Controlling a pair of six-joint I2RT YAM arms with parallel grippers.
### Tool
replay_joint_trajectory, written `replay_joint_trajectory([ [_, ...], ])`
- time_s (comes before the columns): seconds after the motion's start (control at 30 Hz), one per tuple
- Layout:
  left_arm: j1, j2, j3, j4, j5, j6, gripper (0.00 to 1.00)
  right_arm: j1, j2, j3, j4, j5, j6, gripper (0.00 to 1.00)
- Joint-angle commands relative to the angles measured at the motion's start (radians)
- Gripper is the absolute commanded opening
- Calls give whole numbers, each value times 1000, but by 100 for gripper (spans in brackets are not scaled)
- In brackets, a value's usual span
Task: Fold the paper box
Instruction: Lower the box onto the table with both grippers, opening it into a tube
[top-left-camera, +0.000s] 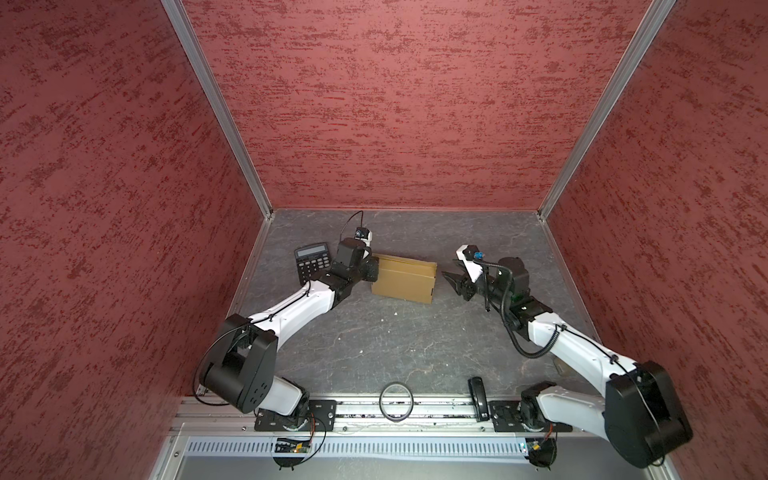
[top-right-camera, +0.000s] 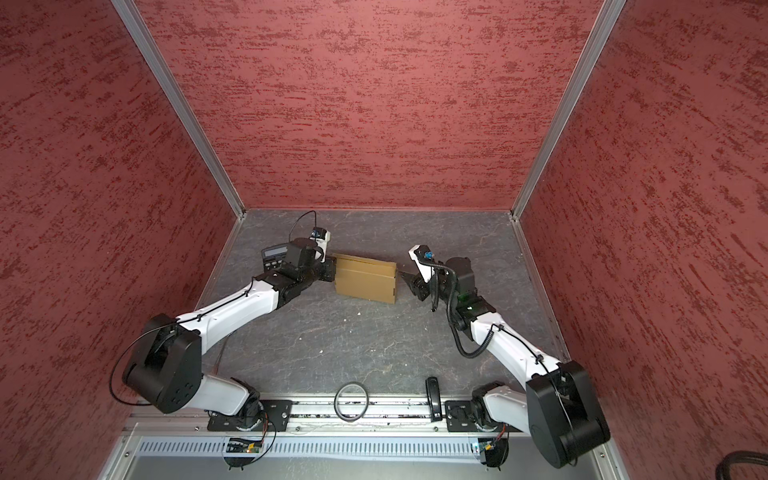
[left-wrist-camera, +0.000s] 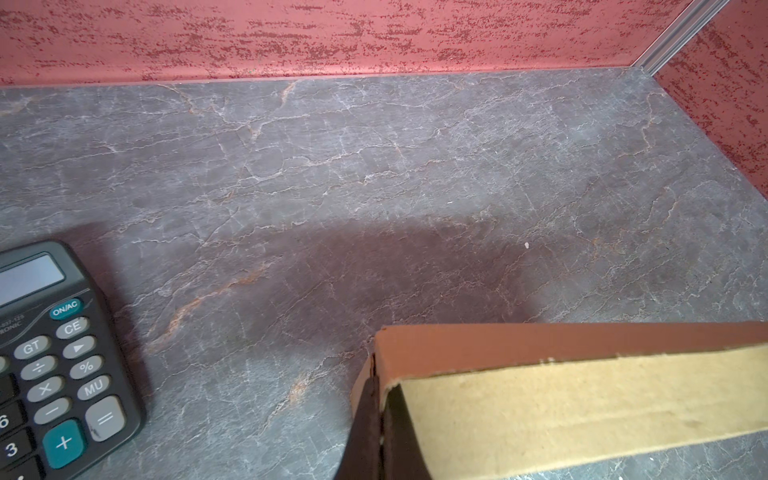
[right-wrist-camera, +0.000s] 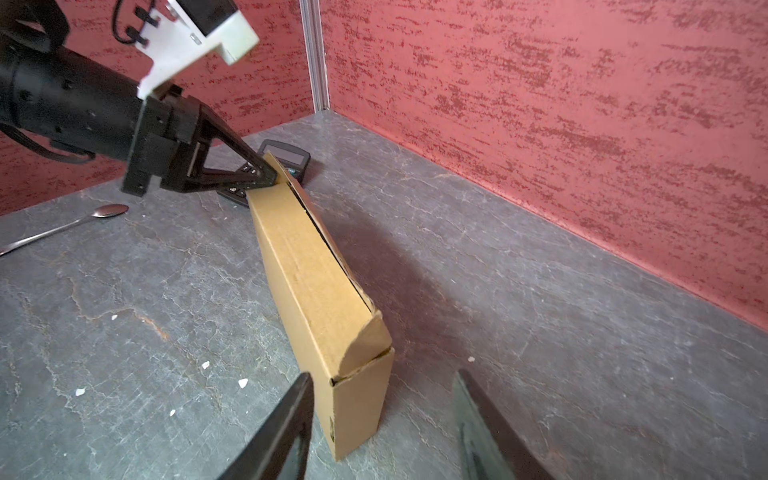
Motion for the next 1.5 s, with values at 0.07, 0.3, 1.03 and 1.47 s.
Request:
replay_joint_trajectory([
  [0.07,-19,27,-42,-146,8,-11,1,-3,39,27,34,-2,48,51],
  [0.3,-26,29,-49,-139,5,-14,1,-3,77,52,56,-43,61,47],
  [1.03,-33,22,-70,-128,2,-14,0,-3,172,121,85,-91,53,32],
  [1.47,-36,33,-75,-122,4,-19,0,-3,176,97,101,-103,54,25],
])
